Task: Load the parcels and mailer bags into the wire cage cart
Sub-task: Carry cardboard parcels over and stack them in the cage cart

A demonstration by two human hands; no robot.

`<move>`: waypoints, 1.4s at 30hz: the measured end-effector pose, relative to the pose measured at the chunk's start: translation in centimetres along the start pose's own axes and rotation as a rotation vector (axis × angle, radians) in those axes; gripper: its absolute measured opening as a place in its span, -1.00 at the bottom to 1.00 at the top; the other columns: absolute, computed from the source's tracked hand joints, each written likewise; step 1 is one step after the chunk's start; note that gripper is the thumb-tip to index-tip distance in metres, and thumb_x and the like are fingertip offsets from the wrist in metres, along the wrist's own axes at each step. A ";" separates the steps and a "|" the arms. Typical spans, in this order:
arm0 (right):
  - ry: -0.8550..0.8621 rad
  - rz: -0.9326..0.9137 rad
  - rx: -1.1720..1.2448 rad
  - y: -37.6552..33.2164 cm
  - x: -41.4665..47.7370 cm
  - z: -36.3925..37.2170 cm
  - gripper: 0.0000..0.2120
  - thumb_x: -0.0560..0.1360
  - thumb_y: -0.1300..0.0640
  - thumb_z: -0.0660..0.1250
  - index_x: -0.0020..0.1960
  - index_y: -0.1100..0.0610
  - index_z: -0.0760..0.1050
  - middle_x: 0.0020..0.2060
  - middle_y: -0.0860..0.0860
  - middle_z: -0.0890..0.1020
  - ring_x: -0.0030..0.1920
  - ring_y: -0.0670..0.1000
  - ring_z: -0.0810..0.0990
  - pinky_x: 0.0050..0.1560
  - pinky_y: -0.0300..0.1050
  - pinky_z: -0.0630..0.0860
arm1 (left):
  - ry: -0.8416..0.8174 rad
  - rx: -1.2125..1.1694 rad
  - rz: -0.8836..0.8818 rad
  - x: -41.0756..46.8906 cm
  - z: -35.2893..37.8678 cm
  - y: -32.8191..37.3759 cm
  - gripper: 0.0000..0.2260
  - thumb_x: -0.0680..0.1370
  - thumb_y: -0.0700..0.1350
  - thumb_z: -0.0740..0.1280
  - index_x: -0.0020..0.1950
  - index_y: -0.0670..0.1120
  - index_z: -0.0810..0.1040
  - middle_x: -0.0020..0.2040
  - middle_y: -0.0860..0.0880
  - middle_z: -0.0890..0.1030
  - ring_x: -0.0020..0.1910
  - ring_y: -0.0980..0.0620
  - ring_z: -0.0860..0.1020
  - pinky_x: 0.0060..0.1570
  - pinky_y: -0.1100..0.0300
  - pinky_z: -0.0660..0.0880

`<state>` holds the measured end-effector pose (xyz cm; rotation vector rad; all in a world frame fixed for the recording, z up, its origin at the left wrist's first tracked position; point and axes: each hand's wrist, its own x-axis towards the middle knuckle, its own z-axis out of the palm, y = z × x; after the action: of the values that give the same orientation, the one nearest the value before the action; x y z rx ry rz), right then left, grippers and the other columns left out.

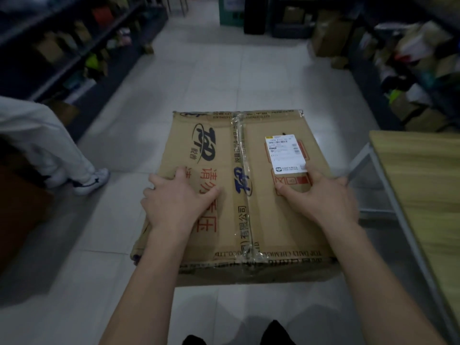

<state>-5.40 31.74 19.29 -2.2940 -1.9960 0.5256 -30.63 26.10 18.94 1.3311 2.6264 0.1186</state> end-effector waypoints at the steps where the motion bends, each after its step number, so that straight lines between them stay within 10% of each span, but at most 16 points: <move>1: 0.008 -0.004 0.003 -0.4 -1.2 -2.3 -0.02 0.27 -0.67 0.08 0.57 -0.21 0.12 0.33 0.22 0.41 0.34 0.25 0.39 0.18 0.14 0.47 | -0.005 -0.006 0.006 -0.9 -2.2 0.2 -0.10 0.28 0.62 0.14 0.47 0.11 0.29 0.27 -0.27 0.36 0.16 -0.32 0.47 0.17 -0.12 0.44; 14: 0.125 0.009 0.053 1.1 -9.3 -15.9 -0.05 0.29 -0.65 0.08 0.56 -0.21 0.10 0.28 0.26 0.39 0.27 0.27 0.43 0.01 0.06 0.46 | 0.103 -0.026 0.052 -9.4 -16.1 4.0 -0.15 0.31 0.60 0.17 0.42 0.09 0.29 0.17 -0.23 0.39 0.12 -0.28 0.49 0.16 -0.13 0.45; 42: 0.315 0.506 0.228 10.3 -22.9 -17.0 -0.10 0.27 -0.63 0.17 0.53 -0.32 0.14 0.27 0.21 0.44 0.28 0.23 0.45 0.18 0.10 0.49 | 0.049 -0.027 0.531 -15.8 -15.4 9.2 -0.14 0.29 0.60 0.19 0.36 0.02 0.35 0.22 -0.26 0.38 0.15 -0.29 0.48 0.13 -0.13 0.47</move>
<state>6.91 10.84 37.58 -2.5313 -1.1547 0.3581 -17.44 19.07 37.62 2.0005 2.2286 0.2620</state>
